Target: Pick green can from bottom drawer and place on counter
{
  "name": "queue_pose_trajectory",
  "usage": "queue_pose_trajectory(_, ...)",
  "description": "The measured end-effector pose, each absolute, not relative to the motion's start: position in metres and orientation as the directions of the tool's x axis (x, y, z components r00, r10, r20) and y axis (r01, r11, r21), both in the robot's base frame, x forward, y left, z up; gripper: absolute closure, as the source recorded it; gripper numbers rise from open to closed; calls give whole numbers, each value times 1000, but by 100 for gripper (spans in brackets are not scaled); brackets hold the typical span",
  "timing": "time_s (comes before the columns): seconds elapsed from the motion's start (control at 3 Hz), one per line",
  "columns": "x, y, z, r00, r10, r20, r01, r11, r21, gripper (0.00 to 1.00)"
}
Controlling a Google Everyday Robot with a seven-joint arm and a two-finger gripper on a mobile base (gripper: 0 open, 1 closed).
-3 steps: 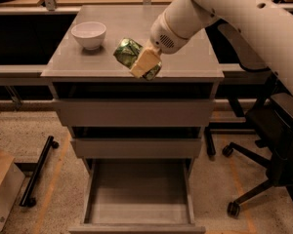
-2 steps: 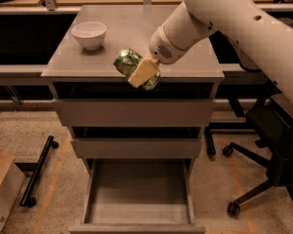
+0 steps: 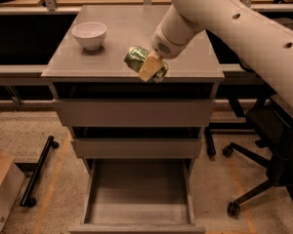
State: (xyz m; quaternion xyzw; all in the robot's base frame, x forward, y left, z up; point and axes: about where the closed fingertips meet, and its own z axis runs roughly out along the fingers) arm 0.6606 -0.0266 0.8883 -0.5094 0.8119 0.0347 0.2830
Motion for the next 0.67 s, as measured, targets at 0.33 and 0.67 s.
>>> queue_pose_trajectory(0.33,696,-40,916,-291,-854,-432,-834,448,-323,100)
queue_pose_trajectory(0.67,735,-53,928,-268,-876,-400,-833,419,-361,82)
